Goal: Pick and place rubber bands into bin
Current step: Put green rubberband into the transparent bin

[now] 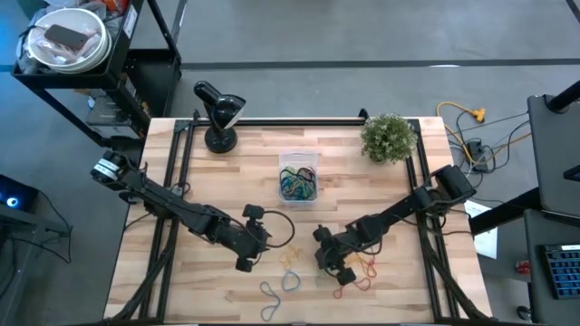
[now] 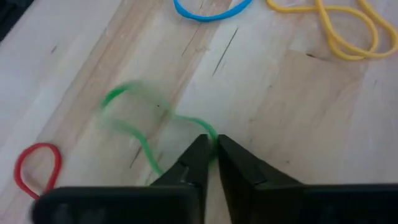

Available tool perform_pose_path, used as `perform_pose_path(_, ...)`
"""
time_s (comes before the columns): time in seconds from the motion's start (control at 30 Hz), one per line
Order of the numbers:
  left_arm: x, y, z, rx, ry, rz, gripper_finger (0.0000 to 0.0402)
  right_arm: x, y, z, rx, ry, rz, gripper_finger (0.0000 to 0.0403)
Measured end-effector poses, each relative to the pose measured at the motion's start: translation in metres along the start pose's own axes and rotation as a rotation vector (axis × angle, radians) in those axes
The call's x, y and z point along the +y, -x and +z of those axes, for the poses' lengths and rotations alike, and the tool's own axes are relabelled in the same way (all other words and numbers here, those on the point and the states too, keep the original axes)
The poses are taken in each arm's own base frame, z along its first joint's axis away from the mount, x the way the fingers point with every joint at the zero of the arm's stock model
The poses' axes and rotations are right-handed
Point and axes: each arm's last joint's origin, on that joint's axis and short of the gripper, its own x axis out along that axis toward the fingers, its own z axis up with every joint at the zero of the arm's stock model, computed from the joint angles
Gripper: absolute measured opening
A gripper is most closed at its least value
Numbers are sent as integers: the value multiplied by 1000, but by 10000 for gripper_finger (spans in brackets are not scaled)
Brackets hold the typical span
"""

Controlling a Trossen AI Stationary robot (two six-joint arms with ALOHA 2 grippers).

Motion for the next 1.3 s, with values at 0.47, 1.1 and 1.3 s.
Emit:
perform_pose_path(0.47,0,0,0,0,1,-1,160,7,14,16,-60,121,-87,8)
perform_pose_path(1.1,0,0,0,-4,3,-3,160,-21,76,64,-77,379,-900,8)
perform_pose_path(1.3,0,0,-1,-3,3,-3,160,-58,86,65,-55,280,-1005,8)
